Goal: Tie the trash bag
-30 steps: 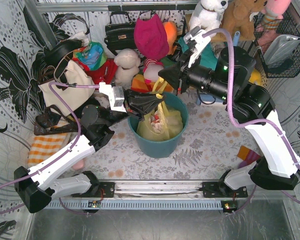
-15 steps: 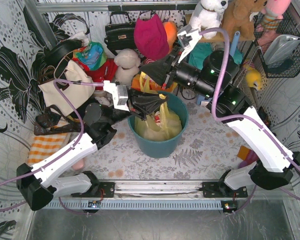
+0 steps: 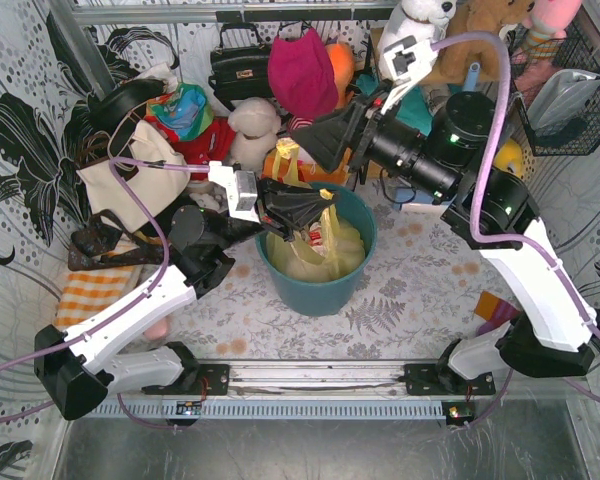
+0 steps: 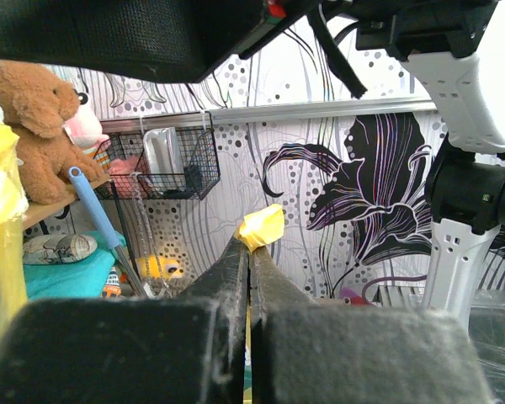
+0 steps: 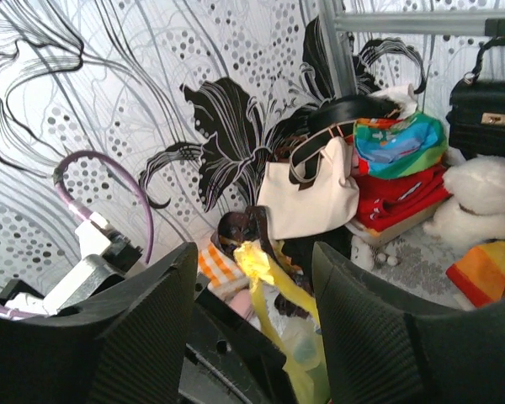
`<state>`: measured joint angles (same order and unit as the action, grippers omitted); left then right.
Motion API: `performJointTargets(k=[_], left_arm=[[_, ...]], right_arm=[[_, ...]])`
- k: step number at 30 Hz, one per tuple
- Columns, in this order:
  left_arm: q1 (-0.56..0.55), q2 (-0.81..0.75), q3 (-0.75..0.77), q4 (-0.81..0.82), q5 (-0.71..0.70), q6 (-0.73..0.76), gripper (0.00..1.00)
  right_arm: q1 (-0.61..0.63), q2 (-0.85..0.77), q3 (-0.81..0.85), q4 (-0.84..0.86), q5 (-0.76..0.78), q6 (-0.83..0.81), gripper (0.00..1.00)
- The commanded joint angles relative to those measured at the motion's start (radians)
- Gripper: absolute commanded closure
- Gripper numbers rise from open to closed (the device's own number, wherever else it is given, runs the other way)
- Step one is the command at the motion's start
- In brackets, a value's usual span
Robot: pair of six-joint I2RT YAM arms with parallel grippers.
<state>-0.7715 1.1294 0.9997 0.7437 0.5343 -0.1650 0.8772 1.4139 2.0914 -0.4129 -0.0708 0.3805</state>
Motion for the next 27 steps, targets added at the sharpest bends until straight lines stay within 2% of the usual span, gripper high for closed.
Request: performJointTargets(k=[1,5,9,16,27], left_arm=[[-0.002,-0.007,0.003,0.033,-0.019,0.004,1.00],[-0.001,-0.005,0.002,0.026,-0.031,0.011,1.00],[0.000,-0.004,0.002,0.025,-0.031,0.012,1.00],[0.000,-0.013,0.000,0.014,-0.032,0.016,1.00],[0.001,-0.078,-0.036,-0.031,-0.053,0.028,1.00]], right_arm=[[0.069,0.039,0.046,-0.101,0.083,-0.051,0.41],[0.169,0.057,0.052,-0.068,0.165,-0.180,0.37],[0.245,0.118,0.131,-0.108,0.293,-0.279,0.35],[0.326,0.164,0.173,-0.110,0.495,-0.391,0.43],[0.347,0.209,0.185,-0.104,0.552,-0.421,0.48]])
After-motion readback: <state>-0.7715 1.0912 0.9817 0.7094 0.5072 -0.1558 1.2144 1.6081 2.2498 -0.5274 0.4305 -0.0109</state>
